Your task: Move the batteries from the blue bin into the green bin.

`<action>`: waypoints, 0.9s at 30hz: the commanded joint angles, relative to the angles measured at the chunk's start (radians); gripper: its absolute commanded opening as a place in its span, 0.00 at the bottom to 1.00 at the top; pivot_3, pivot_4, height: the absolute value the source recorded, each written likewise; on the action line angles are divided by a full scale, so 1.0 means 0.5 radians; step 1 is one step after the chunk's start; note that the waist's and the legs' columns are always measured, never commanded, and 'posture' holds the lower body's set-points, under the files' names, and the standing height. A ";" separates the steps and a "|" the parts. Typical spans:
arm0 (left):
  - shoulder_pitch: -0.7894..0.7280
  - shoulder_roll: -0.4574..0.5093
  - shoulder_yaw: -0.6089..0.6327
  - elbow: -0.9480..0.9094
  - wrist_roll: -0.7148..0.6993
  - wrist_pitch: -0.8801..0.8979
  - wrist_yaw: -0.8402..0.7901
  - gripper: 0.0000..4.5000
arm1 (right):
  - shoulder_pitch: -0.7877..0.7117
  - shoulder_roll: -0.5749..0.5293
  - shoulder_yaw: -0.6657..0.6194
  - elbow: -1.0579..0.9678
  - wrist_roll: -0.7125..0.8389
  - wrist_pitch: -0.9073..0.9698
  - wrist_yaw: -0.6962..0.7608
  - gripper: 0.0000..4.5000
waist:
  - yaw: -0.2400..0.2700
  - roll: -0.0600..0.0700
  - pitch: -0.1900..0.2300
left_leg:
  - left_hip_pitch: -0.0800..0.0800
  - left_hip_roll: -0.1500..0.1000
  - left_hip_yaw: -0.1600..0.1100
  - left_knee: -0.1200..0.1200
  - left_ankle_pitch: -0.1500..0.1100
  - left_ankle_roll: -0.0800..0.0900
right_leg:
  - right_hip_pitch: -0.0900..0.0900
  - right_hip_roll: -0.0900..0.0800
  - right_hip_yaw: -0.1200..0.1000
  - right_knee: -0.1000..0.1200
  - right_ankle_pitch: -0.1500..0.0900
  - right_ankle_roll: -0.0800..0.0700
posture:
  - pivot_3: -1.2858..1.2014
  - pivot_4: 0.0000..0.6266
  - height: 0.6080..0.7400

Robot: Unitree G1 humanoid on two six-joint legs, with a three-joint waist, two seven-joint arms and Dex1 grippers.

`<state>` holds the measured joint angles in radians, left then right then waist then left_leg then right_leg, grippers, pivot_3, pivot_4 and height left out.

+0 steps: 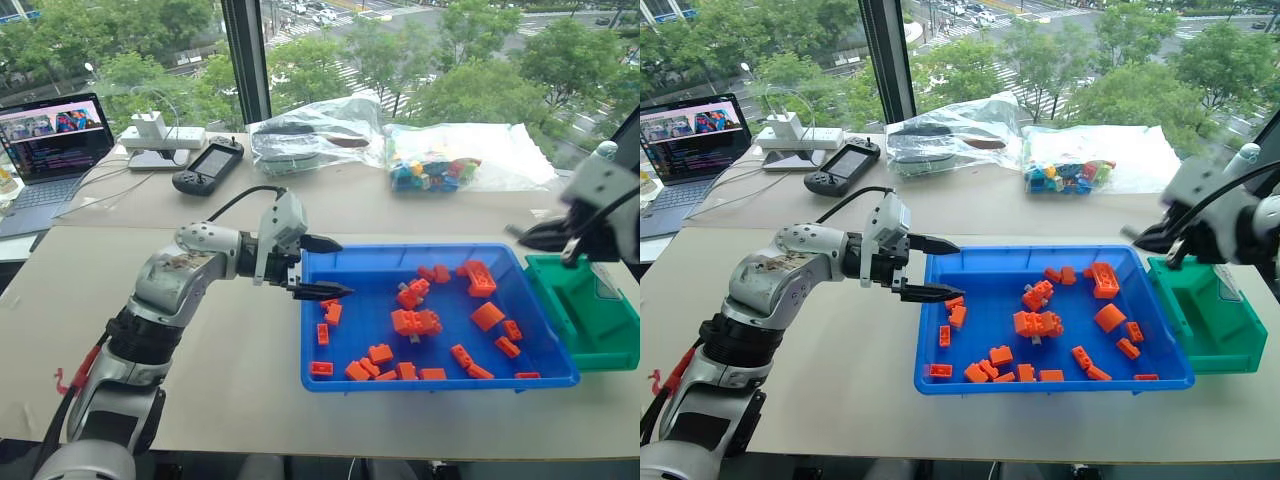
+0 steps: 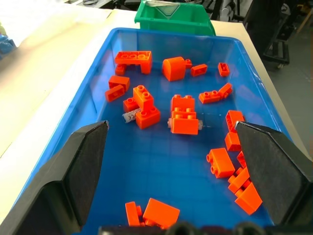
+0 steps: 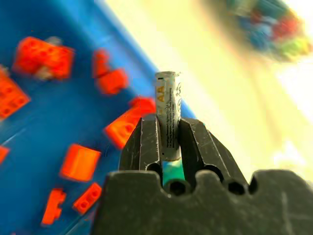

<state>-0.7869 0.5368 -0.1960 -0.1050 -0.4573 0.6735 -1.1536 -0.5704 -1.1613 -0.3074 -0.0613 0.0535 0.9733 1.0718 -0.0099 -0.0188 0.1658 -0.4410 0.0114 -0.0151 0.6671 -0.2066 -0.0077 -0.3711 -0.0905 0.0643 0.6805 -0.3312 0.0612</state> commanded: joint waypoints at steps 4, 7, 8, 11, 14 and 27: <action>-0.070 -0.032 0.007 0.041 -0.012 -0.070 -0.035 1.00 | 0.370 -0.024 -0.496 -0.251 0.003 0.484 -0.242 0.05 | -0.007 0.001 -0.001 | 0.000 -0.001 0.002 -0.001 0.000 0.000 | 0.000 -0.001 0.001 0.001 0.000 0.000 | 0.52 0.24 0.94; -0.089 -0.055 -0.006 0.067 -0.005 -0.087 -0.047 1.00 | 0.460 0.065 -0.598 -0.301 0.061 0.606 -0.312 0.05 | -0.019 0.002 -0.001 | 0.001 0.000 0.003 -0.001 0.000 0.000 | 0.000 0.001 0.003 -0.001 0.000 0.000 | 0.52 0.24 0.94; -0.095 -0.060 -0.010 0.074 -0.002 -0.088 -0.053 1.00 | 0.479 0.114 -0.632 -0.303 0.085 0.643 -0.339 0.05 | -0.020 0.002 -0.001 | 0.001 0.000 0.003 -0.001 0.000 0.000 | 0.000 0.001 0.003 -0.002 0.000 0.000 | 0.52 0.24 0.94; -0.107 -0.066 -0.018 0.084 0.001 -0.086 -0.068 1.00 | 0.545 0.173 -0.651 -0.310 0.131 0.657 -0.394 0.05 | -0.017 0.002 -0.001 | 0.002 0.000 0.003 -0.001 0.000 0.000 | 0.000 0.001 0.004 -0.002 0.000 0.000 | 0.52 0.24 0.94; -0.109 -0.062 -0.021 0.084 0.003 -0.082 -0.078 1.00 | 0.595 0.193 -0.630 -0.296 0.159 0.625 -0.458 0.34 | -0.014 0.002 -0.001 | 0.002 -0.002 0.004 -0.001 0.000 0.000 | 0.000 -0.001 0.005 -0.002 0.000 0.000 | 0.52 0.24 0.94; -0.089 -0.020 0.006 0.063 0.006 -0.057 -0.063 1.00 | 0.360 0.120 -0.504 -0.528 0.564 0.474 -0.403 0.99 | -0.027 0.002 -0.001 | 0.002 0.001 0.004 -0.001 0.000 0.000 | 0.000 0.002 0.005 -0.003 0.000 0.000 | 0.52 0.24 0.94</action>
<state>-0.8199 0.5191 -0.2104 -0.0510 -0.4508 0.6538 -1.1869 -0.3562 -1.0888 -0.5689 -0.2352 0.2524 1.2184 0.8303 -0.0234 -0.0175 0.1652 -0.4399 0.0120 -0.0130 0.6666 -0.2066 -0.0076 -0.3711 -0.0895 0.0666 0.6788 -0.3312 0.0613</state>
